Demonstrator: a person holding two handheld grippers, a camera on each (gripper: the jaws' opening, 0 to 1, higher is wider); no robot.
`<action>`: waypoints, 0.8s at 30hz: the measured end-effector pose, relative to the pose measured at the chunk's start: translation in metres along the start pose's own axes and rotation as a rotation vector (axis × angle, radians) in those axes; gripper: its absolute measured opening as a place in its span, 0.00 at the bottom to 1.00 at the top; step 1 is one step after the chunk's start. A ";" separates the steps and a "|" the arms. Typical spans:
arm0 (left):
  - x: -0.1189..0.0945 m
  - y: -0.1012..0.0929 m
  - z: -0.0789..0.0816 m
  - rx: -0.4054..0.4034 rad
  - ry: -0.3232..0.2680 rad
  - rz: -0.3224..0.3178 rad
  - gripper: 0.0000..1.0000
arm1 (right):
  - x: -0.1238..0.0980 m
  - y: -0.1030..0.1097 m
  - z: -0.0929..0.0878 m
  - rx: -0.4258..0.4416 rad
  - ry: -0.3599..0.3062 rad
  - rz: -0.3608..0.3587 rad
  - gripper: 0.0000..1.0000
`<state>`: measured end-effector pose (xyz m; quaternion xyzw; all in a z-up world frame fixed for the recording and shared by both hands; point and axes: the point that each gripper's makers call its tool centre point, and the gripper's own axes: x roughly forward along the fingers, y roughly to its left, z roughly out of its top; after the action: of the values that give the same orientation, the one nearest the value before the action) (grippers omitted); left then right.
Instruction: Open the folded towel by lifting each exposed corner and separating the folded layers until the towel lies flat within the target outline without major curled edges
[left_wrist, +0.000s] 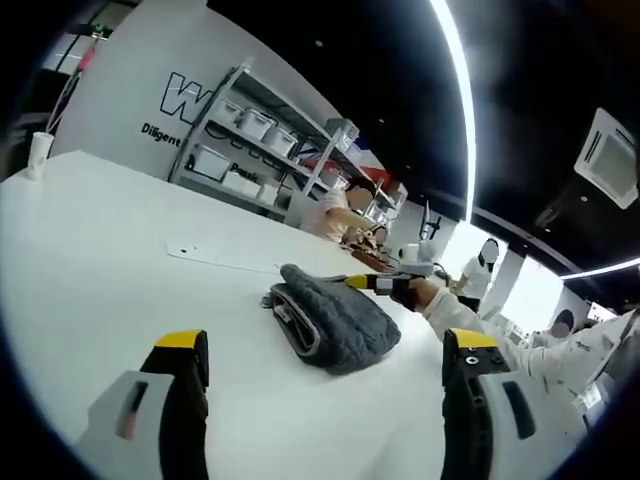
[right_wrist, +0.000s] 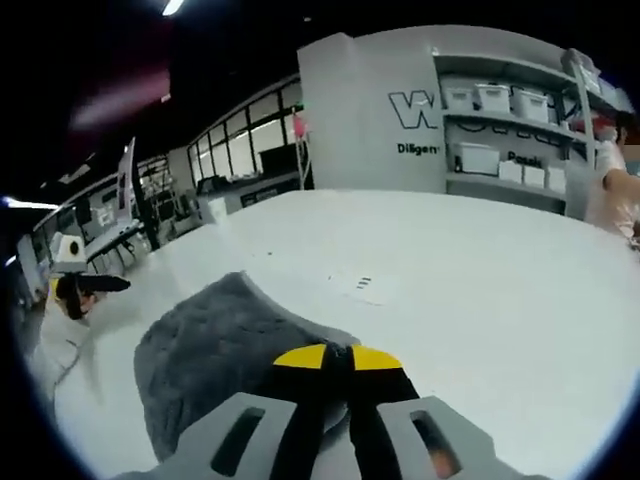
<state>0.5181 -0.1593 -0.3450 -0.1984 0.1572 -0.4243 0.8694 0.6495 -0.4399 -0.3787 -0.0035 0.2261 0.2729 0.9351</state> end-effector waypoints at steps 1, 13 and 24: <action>0.000 0.000 0.000 -0.001 0.000 0.001 0.96 | -0.002 0.001 0.002 -0.009 -0.004 -0.001 0.00; -0.001 0.001 -0.001 0.004 0.006 0.007 0.96 | -0.027 0.021 0.029 -0.154 -0.063 0.000 0.00; -0.003 -0.001 -0.003 0.011 0.008 0.005 0.96 | -0.067 0.058 0.053 -0.336 -0.119 0.000 0.00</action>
<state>0.5139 -0.1582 -0.3470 -0.1913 0.1589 -0.4240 0.8708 0.5919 -0.4172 -0.2955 -0.1437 0.1218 0.3065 0.9330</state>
